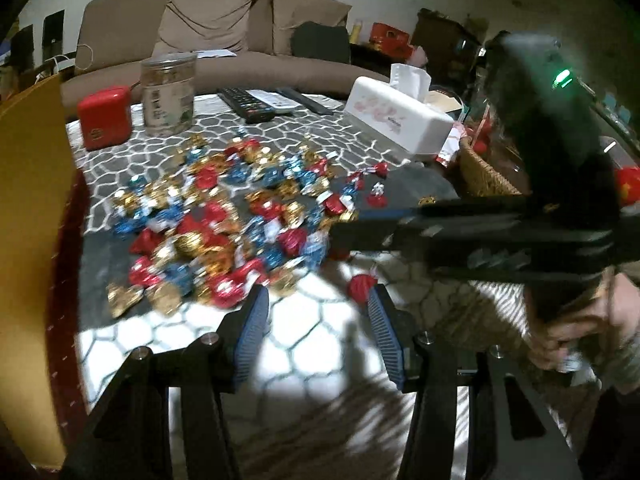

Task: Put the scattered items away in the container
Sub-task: 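Close the left tool on a gold kiss while the right tool grasps a gold kiss, then lower both gold kisses into the red shredded paper and open both tools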

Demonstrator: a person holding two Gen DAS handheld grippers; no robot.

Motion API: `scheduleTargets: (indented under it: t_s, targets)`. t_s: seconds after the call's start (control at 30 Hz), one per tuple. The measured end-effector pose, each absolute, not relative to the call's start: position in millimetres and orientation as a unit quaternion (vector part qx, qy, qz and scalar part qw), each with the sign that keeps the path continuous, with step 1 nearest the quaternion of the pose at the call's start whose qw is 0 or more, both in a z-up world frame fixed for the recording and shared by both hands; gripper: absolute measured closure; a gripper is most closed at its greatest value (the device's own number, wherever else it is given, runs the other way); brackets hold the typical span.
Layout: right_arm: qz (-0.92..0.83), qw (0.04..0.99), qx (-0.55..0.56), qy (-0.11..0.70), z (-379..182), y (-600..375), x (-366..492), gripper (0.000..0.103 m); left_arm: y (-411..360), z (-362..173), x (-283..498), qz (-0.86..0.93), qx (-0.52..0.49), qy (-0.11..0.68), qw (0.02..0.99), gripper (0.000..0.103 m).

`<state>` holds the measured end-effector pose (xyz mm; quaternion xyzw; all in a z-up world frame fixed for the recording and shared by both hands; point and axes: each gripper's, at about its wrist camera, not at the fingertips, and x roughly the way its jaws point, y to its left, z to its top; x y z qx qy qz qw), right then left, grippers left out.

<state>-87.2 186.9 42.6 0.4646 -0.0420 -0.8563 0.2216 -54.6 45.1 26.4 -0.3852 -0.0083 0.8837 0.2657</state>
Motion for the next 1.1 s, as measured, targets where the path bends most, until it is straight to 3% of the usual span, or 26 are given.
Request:
scheduleTargets:
  t_s: [0.27,0.33,0.5,0.83,1.1]
  targets:
    - [-0.864,0.226,0.44,-0.096,72.0,214.8,-85.8,0.083,65.2,11.1,-87.8,0.877,-0.415,0.022,0.242,0.051]
    - [-0.863,0.227,0.441,-0.1,72.4,217.6,-87.5,0.083,69.2,8.2,-89.8,0.878,-0.414,0.042,0.236,0.065]
    - [-0.86,0.231,0.443,-0.101,72.0,216.2,-86.8,0.083,61.6,6.7,-93.9,0.88,-0.415,0.032,0.229,0.081]
    - [-0.864,0.237,0.434,-0.098,79.8,210.4,-82.6,0.083,52.9,33.8,-69.9,0.891,-0.384,0.027,0.24,0.084]
    - [-0.87,0.272,0.402,-0.082,113.3,185.4,-66.1,0.083,-11.4,115.8,-40.0,0.905,-0.344,-0.043,0.248,0.084]
